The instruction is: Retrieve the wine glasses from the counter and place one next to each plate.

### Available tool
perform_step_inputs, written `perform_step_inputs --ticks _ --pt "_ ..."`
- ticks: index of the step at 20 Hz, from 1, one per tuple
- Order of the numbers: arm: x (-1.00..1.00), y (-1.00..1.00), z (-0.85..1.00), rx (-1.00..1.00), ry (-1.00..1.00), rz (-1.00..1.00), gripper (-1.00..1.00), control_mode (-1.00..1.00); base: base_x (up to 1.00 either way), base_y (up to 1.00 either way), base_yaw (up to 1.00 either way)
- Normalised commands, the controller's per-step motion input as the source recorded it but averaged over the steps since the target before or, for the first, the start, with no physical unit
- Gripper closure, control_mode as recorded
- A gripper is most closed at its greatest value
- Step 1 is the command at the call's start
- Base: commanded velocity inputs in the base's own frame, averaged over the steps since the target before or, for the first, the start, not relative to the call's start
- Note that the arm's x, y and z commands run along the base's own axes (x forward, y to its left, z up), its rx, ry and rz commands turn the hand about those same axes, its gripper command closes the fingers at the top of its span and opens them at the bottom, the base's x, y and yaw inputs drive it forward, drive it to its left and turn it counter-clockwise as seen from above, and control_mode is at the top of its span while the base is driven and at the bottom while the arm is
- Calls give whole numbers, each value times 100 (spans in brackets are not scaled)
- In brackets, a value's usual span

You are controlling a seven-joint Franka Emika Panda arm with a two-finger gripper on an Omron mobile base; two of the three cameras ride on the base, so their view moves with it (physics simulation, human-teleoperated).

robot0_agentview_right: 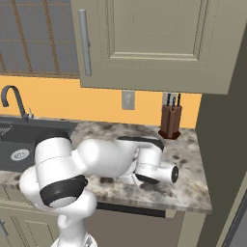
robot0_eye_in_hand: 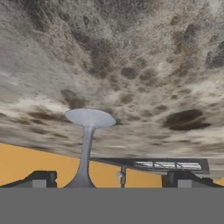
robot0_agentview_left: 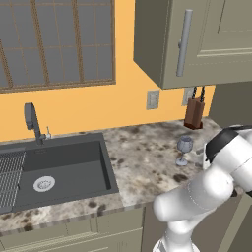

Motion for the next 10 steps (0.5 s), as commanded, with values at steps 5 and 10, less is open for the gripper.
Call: perform_step_inputs --ticks 5,10 --pt "19 0 0 1 -3 0 -100 -100 0 0 0" --pt "44 0 0 2 0 0 -100 -100 0 0 0"
